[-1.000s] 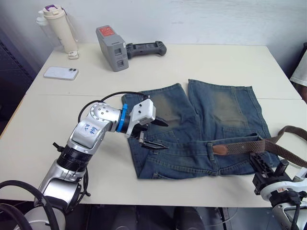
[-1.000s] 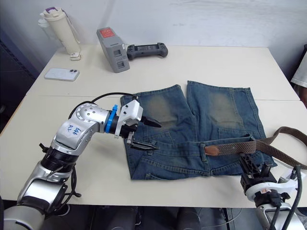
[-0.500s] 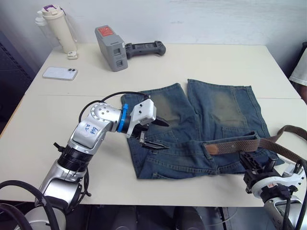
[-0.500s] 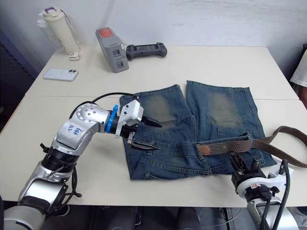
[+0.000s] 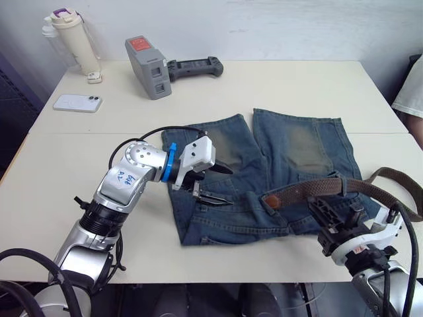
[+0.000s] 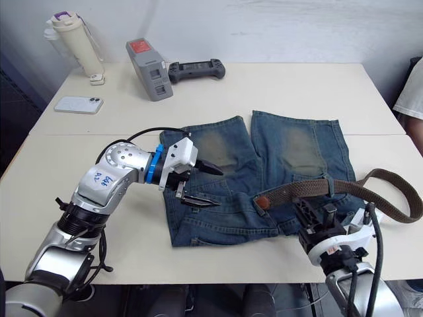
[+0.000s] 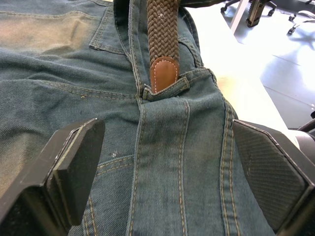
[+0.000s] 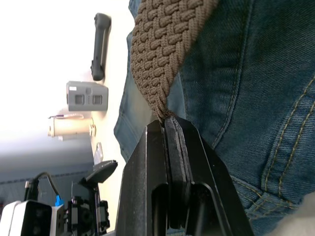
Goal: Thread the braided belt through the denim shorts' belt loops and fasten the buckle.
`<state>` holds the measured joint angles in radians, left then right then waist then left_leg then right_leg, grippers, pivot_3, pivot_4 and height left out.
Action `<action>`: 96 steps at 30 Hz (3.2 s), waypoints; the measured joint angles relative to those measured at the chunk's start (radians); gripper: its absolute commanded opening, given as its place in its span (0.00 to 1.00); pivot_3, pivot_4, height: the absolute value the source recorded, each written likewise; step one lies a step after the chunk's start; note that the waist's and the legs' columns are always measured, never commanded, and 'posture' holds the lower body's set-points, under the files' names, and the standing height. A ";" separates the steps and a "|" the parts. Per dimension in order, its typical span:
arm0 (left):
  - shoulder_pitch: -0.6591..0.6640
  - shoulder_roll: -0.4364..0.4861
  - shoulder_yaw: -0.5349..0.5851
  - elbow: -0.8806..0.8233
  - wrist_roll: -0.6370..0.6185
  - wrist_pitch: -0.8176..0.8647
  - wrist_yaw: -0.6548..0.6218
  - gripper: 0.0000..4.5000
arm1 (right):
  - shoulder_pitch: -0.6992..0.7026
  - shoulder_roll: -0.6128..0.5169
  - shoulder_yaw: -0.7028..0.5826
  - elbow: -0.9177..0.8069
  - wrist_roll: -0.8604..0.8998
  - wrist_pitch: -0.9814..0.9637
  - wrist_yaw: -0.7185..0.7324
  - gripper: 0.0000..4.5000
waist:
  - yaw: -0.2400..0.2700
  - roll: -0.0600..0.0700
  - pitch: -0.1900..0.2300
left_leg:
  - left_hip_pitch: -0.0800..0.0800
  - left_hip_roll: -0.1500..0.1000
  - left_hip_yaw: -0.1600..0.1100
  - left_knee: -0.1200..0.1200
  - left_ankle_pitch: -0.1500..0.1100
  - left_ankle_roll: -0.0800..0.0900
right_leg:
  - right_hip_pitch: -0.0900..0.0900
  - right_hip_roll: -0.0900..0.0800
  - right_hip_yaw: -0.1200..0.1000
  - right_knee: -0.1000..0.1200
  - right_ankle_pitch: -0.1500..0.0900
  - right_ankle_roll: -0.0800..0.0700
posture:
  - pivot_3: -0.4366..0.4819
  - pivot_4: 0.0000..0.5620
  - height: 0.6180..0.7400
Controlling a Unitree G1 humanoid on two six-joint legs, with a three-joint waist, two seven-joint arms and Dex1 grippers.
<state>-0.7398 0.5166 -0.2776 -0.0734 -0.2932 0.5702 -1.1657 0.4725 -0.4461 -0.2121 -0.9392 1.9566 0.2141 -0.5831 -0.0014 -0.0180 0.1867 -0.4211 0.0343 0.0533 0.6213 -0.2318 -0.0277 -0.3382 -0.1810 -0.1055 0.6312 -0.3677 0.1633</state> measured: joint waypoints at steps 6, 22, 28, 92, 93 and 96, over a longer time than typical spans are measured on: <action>0.000 -0.005 0.000 0.000 0.000 -0.002 0.006 1.00 | 0.022 -0.063 0.009 0.051 -0.004 0.013 0.000 0.01 | 0.000 0.000 0.000 | 0.000 0.000 0.000 0.001 0.000 0.000 | 0.000 0.000 0.000 0.000 0.000 0.000 | 0.48 0.27 1.00; -0.002 -0.013 -0.001 0.001 0.001 -0.003 0.016 1.00 | -0.099 0.130 0.011 0.208 -0.111 0.007 0.091 0.15 | 0.001 0.000 0.000 | 0.000 0.000 0.000 0.001 0.000 0.000 | 0.000 0.000 0.000 0.001 0.000 0.000 | 0.48 0.27 1.00; -0.009 -0.019 -0.004 0.007 0.003 -0.005 0.016 1.00 | -0.099 0.145 0.012 0.214 -0.113 0.030 0.135 0.74 | 0.002 0.000 0.000 | 0.000 0.000 0.000 0.000 0.000 0.000 | -0.001 0.000 0.000 0.001 0.000 0.000 | 0.48 0.27 1.00; -0.036 -0.012 -0.006 0.042 0.023 -0.027 0.013 1.00 | -0.258 0.223 -0.055 0.396 -0.485 0.199 0.406 0.01 | 0.000 0.000 0.000 | 0.000 0.000 0.002 0.001 0.000 0.000 | -0.002 0.000 0.001 0.002 0.000 0.000 | 0.48 0.27 1.00; -0.036 -0.012 -0.006 0.042 0.023 -0.027 0.013 1.00 | -0.254 0.223 -0.054 0.396 -0.493 0.199 0.407 0.01 | -0.001 0.000 0.000 | 0.000 0.000 0.002 0.001 0.000 0.000 | -0.002 0.000 0.001 0.002 0.000 0.000 | 0.48 0.27 1.00; -0.035 -0.011 -0.006 0.042 0.023 -0.027 0.011 1.00 | -0.224 0.210 -0.062 0.396 -0.505 0.206 0.420 0.01 | 0.000 0.000 0.000 | 0.000 0.000 0.002 0.001 0.000 0.000 | -0.002 0.000 0.001 0.002 0.000 0.000 | 0.48 0.27 1.00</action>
<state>-0.7752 0.5055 -0.2839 -0.0316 -0.2699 0.5434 -1.1544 0.2483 -0.2360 -0.2744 -0.5433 1.4511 0.4201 -0.1626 -0.0010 -0.0181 0.1867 -0.4216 0.0342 0.0549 0.6220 -0.2318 -0.0277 -0.3401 -0.1811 -0.1044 0.6334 -0.3677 0.1633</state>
